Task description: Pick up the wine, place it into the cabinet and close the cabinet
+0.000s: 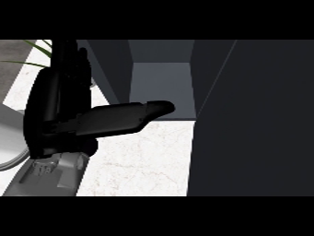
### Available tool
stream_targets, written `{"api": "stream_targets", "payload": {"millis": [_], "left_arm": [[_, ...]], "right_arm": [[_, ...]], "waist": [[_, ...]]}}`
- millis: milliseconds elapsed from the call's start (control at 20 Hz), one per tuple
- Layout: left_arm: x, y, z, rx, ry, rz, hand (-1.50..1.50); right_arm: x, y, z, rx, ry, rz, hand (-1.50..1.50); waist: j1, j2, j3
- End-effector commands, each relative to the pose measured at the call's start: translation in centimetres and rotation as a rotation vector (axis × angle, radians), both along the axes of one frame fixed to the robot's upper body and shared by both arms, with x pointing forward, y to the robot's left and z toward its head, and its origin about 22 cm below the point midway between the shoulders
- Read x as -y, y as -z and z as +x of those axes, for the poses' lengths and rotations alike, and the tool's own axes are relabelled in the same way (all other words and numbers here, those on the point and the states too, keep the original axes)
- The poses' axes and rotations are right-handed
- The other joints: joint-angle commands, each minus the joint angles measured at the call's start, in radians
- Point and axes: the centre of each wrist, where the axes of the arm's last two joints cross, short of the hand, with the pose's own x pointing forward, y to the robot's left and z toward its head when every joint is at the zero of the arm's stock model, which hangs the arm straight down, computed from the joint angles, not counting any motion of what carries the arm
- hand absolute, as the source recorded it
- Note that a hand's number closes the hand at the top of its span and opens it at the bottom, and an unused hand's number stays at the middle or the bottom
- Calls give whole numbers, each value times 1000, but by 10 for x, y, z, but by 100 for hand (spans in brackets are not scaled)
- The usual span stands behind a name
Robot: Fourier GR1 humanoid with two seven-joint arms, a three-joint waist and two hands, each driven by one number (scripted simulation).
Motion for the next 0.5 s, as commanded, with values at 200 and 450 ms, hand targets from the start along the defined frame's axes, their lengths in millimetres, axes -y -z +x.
{"api": "stream_targets", "payload": {"millis": [200, 450], "left_arm": [[15, -17, -15, 41, 30, 15, -150], [-7, -18, -9, 29, -52, 22, -150]], "right_arm": [[8, -40, -30, 84, 22, 6, -150], [7, -37, -45, 74, 25, 27, -150]], "waist": [[3, 1, 6], [-7, 0, 6]]}}
